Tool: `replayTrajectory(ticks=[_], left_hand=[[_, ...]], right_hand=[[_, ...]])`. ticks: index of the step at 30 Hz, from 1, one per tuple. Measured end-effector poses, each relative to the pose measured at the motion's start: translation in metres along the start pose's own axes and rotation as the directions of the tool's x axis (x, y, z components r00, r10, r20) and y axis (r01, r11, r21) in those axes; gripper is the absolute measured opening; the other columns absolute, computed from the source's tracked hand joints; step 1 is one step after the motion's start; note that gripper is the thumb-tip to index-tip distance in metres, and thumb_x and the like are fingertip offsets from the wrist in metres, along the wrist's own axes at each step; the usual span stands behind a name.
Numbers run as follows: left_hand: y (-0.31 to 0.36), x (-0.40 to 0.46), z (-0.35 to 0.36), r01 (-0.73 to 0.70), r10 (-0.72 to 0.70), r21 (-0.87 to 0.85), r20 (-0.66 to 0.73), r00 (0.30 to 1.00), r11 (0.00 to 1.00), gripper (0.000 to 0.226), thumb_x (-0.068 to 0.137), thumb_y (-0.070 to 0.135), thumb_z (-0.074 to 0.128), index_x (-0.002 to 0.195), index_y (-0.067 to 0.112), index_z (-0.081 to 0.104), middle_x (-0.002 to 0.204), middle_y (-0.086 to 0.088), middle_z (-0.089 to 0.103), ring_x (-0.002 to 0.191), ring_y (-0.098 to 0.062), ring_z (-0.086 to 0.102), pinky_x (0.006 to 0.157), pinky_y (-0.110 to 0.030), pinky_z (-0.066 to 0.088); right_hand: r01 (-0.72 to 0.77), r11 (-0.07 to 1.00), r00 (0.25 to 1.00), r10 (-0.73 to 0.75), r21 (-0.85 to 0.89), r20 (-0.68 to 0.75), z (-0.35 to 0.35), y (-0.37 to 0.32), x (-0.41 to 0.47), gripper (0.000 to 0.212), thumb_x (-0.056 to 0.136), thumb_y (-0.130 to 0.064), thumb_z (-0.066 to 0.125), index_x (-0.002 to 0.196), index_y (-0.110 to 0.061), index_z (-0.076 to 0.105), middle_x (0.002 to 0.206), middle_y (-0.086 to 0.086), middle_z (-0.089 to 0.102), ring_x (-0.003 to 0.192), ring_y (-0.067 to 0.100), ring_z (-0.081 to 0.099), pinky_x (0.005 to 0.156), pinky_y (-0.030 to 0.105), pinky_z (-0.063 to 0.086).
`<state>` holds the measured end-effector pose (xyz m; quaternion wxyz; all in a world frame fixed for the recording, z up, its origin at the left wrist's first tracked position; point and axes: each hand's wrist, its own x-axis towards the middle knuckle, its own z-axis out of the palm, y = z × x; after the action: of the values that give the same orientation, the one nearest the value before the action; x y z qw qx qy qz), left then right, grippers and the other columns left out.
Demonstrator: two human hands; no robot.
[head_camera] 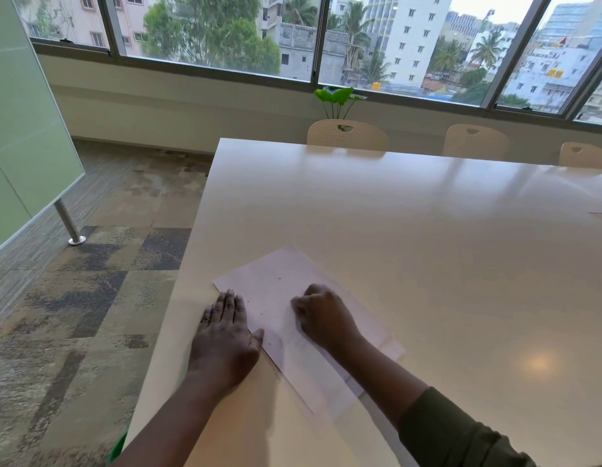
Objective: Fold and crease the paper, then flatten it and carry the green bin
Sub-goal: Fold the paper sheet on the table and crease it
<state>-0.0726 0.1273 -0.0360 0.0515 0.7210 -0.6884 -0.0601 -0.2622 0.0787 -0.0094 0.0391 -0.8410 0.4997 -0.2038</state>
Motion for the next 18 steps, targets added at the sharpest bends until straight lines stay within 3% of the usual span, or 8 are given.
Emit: replayTrajectory(ticks=[3,7,10,12,15,18], left_hand=[[0.000,0.001,-0.001,-0.007,0.007,-0.011,0.000,1.000,1.000,0.080,0.095,0.056,0.021,0.153,0.006,-0.004,0.163,-0.011,-0.007,0.150,-0.019,-0.005,0.121,-0.036,-0.001],[0.000,0.000,0.000,-0.008,0.008,-0.015,-0.015,1.000,1.000,0.079,0.096,0.054,0.024,0.154,0.007,-0.003,0.163,-0.011,-0.007,0.150,-0.019,-0.005,0.121,-0.036,-0.001],[0.001,0.001,0.000,-0.005,0.005,-0.014,-0.004,1.000,1.000,0.079,0.096,0.054,0.023,0.153,0.007,-0.003,0.163,-0.011,-0.007,0.150,-0.020,-0.005,0.121,-0.036,-0.001],[0.001,0.001,0.000,-0.009,0.009,-0.015,-0.002,1.000,1.000,0.079,0.096,0.054,0.023,0.153,0.007,-0.003,0.163,-0.011,-0.007,0.150,-0.019,-0.005,0.121,-0.036,-0.001],[0.000,0.001,0.001,-0.013,0.012,-0.020,-0.013,1.000,1.000,0.079,0.095,0.054,0.021,0.153,0.007,-0.003,0.163,-0.011,-0.007,0.150,-0.019,-0.006,0.121,-0.036,-0.001],[-0.001,0.000,0.000,-0.015,0.014,-0.030,-0.012,1.000,0.999,0.079,0.094,0.054,0.019,0.154,0.007,-0.003,0.163,-0.010,-0.008,0.150,-0.019,-0.006,0.121,-0.035,-0.002]], right_hand=[[0.097,0.995,0.994,-0.098,0.029,0.050,-0.001,-0.009,-0.009,0.020,0.090,-0.011,0.058,0.087,-0.018,0.077,0.078,0.002,0.067,0.069,0.015,0.061,0.066,0.029,0.055],[-0.007,1.000,0.999,0.007,0.003,-0.045,-0.006,0.010,0.002,0.021,0.084,-0.008,0.058,0.085,-0.016,0.078,0.077,0.008,0.067,0.068,0.024,0.062,0.067,0.032,0.055],[0.078,0.997,0.997,-0.077,-0.024,0.022,0.001,-0.006,-0.003,0.021,0.086,-0.004,0.058,0.075,-0.013,0.073,0.068,0.003,0.058,0.061,0.016,0.053,0.065,0.032,0.055],[0.089,0.996,0.996,-0.089,0.015,0.002,-0.001,-0.001,-0.004,0.019,0.087,-0.006,0.061,0.085,-0.017,0.077,0.073,0.002,0.064,0.064,0.014,0.057,0.066,0.024,0.054],[0.002,1.000,0.999,-0.002,0.001,-0.046,-0.006,0.015,0.002,0.022,0.082,-0.006,0.059,0.087,-0.018,0.078,0.077,0.008,0.068,0.070,0.024,0.064,0.065,0.026,0.051],[0.097,0.995,0.994,-0.096,-0.008,0.049,-0.005,0.007,-0.002,0.022,0.091,-0.012,0.056,0.087,-0.018,0.077,0.081,0.005,0.066,0.075,0.019,0.063,0.069,0.028,0.052]])
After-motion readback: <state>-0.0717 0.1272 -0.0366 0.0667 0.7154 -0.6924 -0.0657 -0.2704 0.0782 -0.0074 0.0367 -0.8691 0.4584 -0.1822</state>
